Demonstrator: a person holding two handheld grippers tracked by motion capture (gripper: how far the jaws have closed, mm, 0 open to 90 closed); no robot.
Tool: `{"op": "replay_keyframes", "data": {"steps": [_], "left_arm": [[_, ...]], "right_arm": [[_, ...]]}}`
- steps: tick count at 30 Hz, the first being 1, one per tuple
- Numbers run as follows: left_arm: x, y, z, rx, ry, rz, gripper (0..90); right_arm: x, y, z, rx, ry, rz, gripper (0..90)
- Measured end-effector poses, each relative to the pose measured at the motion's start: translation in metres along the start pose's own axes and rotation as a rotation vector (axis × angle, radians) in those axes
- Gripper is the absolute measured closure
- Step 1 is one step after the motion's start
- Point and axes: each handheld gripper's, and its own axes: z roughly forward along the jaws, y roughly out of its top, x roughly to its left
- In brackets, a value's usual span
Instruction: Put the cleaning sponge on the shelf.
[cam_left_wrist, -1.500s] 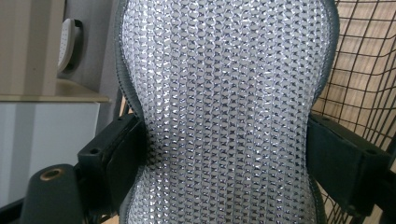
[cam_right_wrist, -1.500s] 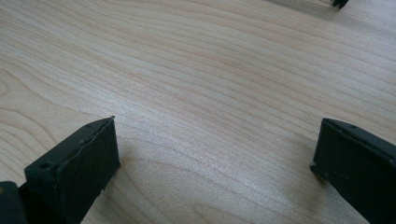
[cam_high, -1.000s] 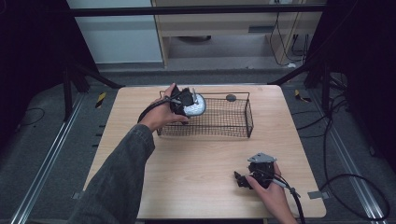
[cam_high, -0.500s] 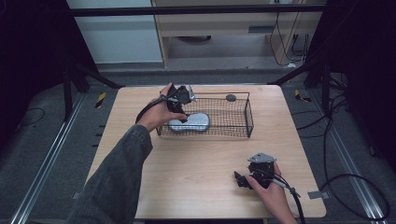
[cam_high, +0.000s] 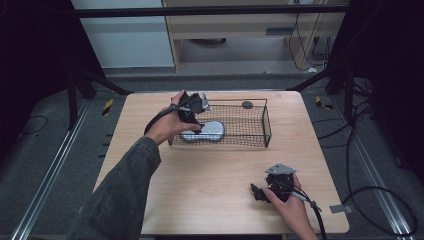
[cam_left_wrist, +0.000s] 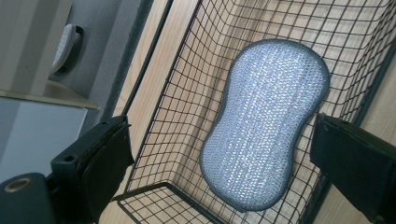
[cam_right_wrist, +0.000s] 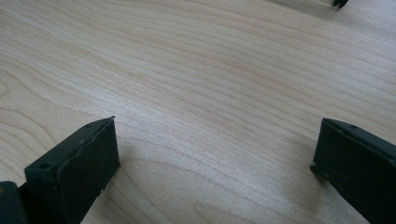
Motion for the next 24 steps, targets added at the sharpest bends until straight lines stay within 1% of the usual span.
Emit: {"op": "replay_keyframes", "data": {"steps": [2,7,8,11,16,18,22,24], "left_arm": [[-0.002,0.000,-0.001,-0.008,-0.006,-0.009,4.9],[-0.006,-0.002,-0.005,-0.014,-0.009,-0.007,4.6],[-0.010,-0.003,-0.006,-0.020,-0.014,-0.013,4.7],[-0.013,-0.004,-0.007,-0.014,-0.014,-0.010,4.4],[-0.019,-0.008,-0.016,-0.027,-0.023,-0.030,4.4],[-0.021,-0.009,-0.018,-0.038,-0.023,-0.033,4.3],[-0.025,-0.010,-0.022,-0.041,-0.031,-0.038,4.0],[-0.029,-0.011,-0.025,-0.052,-0.034,-0.044,3.9]], "right_arm": [[0.000,0.000,0.000,-0.001,-0.001,-0.001,0.4],[0.000,0.000,0.000,0.000,0.000,0.000,0.4],[0.000,0.000,0.000,0.000,-0.001,-0.001,0.4],[0.000,0.000,0.000,0.000,0.000,-0.001,0.4],[0.000,0.000,0.000,0.001,-0.001,0.002,0.4],[0.000,0.000,0.000,0.001,0.000,0.002,0.4],[0.000,0.000,0.000,0.001,0.000,0.002,0.4],[0.000,0.000,0.000,0.001,-0.001,0.001,0.4]]}}
